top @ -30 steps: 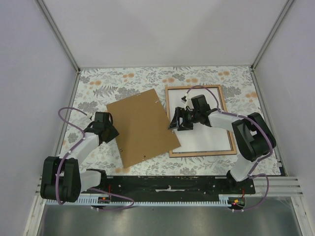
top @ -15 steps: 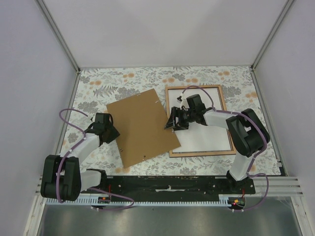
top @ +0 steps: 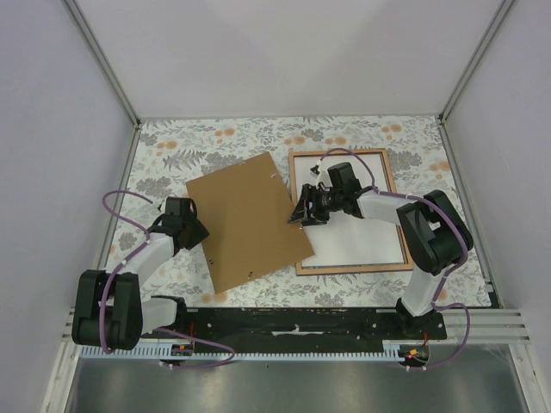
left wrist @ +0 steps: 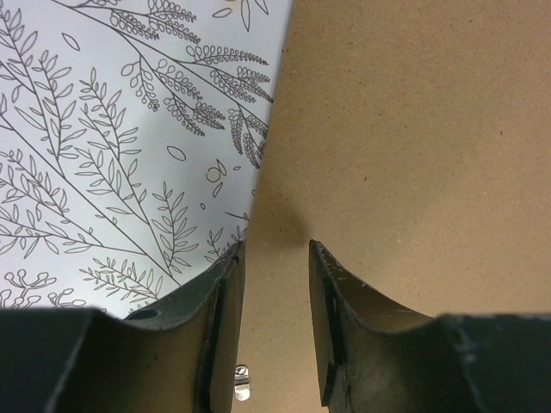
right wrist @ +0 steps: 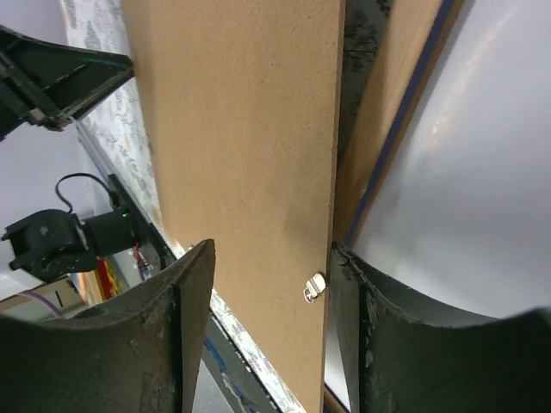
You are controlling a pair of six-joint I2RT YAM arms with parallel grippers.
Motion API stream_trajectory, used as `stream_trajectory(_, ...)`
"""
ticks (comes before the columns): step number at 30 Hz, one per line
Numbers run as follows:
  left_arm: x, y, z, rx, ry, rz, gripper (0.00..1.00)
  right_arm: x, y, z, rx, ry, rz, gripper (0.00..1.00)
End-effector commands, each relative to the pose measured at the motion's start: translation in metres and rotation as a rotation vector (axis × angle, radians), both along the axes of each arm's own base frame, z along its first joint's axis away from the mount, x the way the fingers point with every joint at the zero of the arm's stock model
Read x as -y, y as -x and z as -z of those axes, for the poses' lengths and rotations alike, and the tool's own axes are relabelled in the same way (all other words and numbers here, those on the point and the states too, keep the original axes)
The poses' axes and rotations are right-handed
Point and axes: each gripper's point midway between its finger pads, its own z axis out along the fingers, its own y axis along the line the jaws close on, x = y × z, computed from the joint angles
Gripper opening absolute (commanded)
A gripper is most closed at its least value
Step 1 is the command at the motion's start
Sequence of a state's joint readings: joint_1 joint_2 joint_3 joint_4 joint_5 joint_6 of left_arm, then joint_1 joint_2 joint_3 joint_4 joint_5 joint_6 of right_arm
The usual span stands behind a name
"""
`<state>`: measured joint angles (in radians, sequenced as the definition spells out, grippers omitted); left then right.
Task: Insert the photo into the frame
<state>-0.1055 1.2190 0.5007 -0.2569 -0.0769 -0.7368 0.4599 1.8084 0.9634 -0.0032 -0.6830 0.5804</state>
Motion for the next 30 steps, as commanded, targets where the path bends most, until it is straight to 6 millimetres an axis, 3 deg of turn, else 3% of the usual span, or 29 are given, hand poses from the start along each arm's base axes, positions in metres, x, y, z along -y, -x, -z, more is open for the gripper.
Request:
stream_trajectory(1, 0.006, 0.003, 0.008, -0.019, 0.044, -0.009, 0.41, -0.025, 0.0, -0.059, 0.073, -0.179, -0.078, 0.6)
stream_trajectory(12, 0.01, 0.0, 0.006, -0.005, 0.056, 0.012, 0.41, -0.06, 0.004, -0.079, 0.043, -0.267, -0.174, 0.49)
stream_trajectory(18, 0.013, -0.004, 0.0, 0.013, 0.063, 0.034, 0.42, -0.063, -0.006, -0.081, 0.044, -0.255, -0.161, 0.4)
stream_trajectory(21, 0.013, -0.013, -0.016, 0.046, 0.045, 0.067, 0.48, -0.061, -0.008, -0.08, 0.057, -0.232, -0.152, 0.23)
stream_trajectory(24, 0.013, -0.027, -0.046, 0.114, 0.016, 0.112, 0.59, -0.056, -0.011, -0.087, 0.076, -0.23, -0.138, 0.0)
stream_trajectory(30, 0.024, -0.051, -0.107, 0.235, 0.011, 0.247, 0.75, -0.028, -0.021, -0.124, 0.117, -0.286, -0.095, 0.0)
